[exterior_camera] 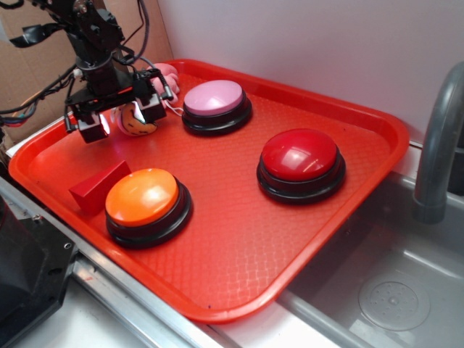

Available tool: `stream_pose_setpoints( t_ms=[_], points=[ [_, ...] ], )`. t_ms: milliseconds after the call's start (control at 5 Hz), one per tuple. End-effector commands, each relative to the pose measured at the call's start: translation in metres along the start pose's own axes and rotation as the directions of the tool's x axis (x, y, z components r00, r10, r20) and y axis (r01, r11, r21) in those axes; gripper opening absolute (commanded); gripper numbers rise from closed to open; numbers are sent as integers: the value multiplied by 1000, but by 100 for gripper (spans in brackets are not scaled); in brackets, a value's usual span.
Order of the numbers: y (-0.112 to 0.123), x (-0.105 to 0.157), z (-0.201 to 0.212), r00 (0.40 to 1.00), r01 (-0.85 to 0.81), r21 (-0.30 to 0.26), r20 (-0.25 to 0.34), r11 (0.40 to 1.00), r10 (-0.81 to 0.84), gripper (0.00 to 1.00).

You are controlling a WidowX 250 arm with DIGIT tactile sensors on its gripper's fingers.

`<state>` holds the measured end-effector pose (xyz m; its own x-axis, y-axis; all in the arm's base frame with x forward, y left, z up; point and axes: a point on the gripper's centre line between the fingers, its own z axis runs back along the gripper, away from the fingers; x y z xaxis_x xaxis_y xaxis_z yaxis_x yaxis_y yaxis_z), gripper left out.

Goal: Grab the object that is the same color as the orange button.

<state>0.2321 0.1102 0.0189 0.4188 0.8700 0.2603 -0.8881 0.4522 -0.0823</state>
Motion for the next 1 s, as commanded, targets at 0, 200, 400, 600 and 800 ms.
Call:
stream_pose_setpoints(
  t_ms=[0,200,400,600,800],
  points=[
    [10,3,9,1000,13,-23,28,1000,-12,0],
    [12,10,21,998,53,11,31,999,-53,0],
    [10,16,44,980,198,20,-12,980,-197,0],
    [-5,3,98,895,437,0,-100,899,-435,0],
    [-22,-16,154,831,543,-56,-110,838,-546,0]
  ],
)
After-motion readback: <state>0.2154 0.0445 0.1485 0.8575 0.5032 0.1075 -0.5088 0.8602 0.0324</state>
